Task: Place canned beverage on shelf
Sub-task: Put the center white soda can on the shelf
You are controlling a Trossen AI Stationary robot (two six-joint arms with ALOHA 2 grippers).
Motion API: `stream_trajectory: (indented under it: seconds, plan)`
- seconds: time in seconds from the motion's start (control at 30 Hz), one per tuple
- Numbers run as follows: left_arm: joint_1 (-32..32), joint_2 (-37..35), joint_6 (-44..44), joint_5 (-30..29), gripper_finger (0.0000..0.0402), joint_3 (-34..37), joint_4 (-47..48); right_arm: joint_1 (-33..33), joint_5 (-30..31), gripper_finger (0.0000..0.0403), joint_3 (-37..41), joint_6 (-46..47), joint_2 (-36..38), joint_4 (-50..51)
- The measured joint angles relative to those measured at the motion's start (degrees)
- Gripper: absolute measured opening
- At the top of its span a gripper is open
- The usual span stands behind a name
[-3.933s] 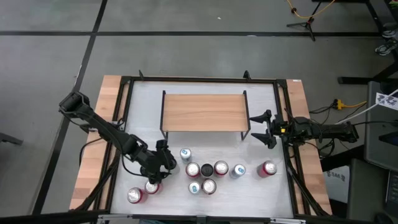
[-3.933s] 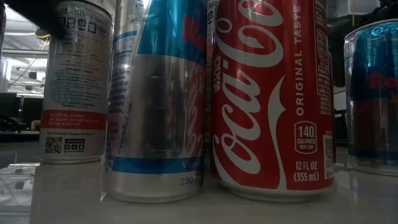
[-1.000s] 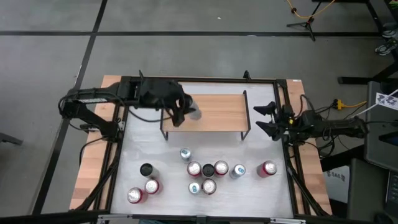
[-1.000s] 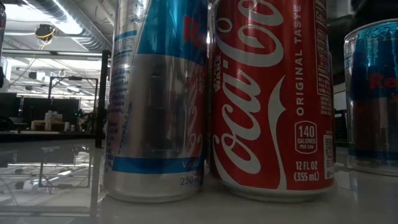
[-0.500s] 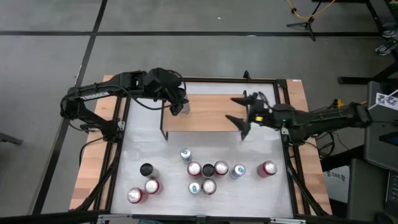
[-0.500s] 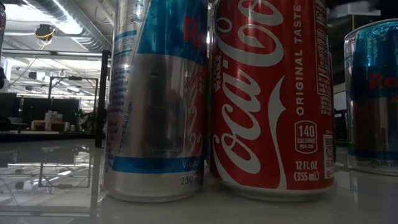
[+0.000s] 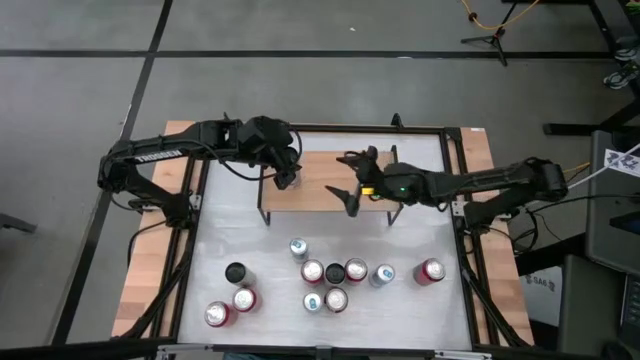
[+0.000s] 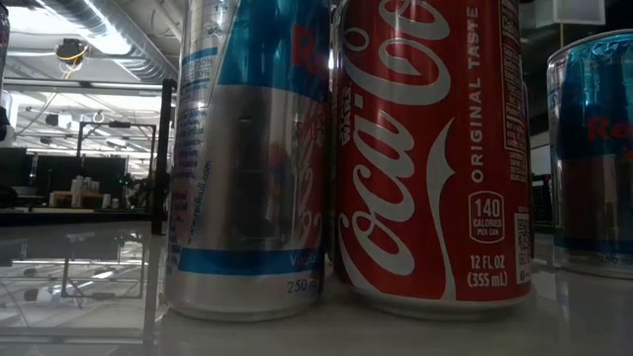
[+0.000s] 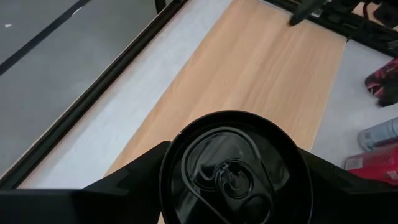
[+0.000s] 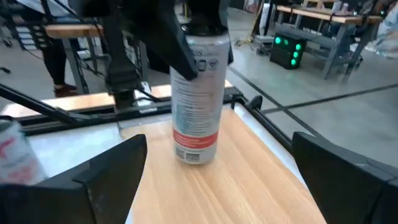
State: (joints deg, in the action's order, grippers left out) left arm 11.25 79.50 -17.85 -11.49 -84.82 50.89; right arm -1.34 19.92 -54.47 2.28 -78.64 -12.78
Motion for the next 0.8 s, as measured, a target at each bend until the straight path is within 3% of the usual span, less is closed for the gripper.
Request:
stream_trajectory:
  seconds: [0.8]
  plan:
    - [0.00,0.01,0.66,-1.77,0.0271,0.01,-0.09,1.00,-2.65,0.0392,-0.34,0.44,-2.57,-0.28]
